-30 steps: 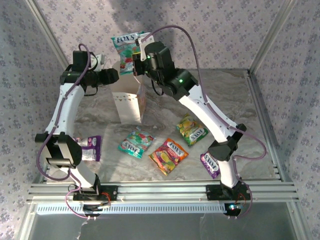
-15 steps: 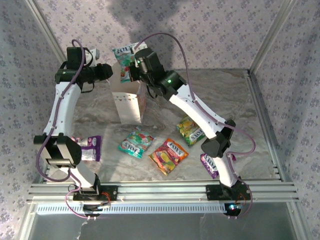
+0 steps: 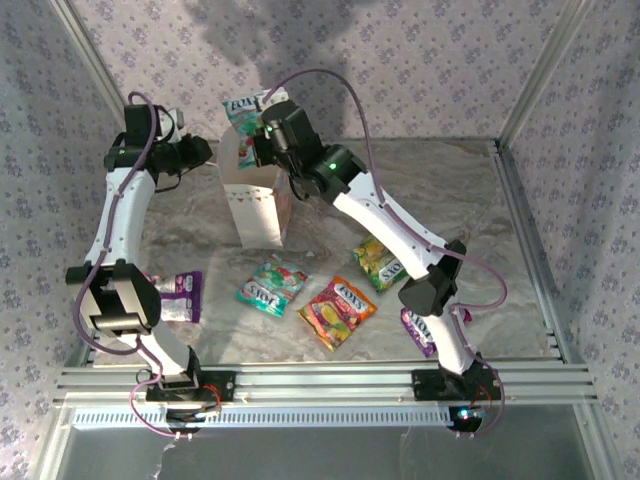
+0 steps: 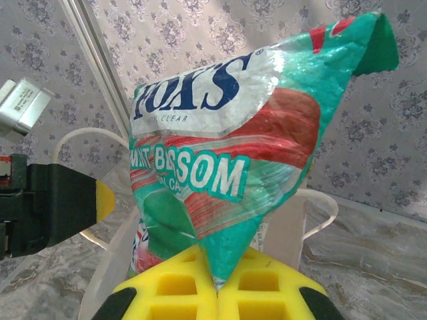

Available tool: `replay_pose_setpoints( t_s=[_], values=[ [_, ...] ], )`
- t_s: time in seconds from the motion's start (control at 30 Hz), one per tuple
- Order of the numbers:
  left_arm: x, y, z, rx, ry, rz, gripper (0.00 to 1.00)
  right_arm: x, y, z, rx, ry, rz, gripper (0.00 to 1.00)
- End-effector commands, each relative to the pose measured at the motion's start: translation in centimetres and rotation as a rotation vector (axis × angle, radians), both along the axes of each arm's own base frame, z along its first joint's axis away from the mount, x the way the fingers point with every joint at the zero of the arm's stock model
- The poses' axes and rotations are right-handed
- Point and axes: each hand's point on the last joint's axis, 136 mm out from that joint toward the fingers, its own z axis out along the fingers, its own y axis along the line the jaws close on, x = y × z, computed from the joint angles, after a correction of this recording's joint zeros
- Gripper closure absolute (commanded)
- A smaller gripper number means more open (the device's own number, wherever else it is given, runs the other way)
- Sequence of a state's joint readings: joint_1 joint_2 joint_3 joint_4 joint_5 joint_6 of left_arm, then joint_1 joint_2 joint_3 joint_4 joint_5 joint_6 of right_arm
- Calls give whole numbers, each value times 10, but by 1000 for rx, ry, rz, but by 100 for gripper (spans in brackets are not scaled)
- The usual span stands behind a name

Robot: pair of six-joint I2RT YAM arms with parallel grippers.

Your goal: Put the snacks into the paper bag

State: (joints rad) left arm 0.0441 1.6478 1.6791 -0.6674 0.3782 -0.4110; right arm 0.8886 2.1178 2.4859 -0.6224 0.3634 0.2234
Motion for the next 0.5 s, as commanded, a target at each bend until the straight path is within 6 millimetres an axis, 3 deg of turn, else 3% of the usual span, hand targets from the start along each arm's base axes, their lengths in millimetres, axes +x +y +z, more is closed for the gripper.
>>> replay_pose_setpoints(
  t_s=[0.0,0.47],
  values=[
    [-4,-1,32,-43,-91,2,75,-1,3,20,25,-67,-28,100],
    [-10,-2,31,-86,-101,-3,82,-10,8,26,-88,-166,-76,100]
  ],
)
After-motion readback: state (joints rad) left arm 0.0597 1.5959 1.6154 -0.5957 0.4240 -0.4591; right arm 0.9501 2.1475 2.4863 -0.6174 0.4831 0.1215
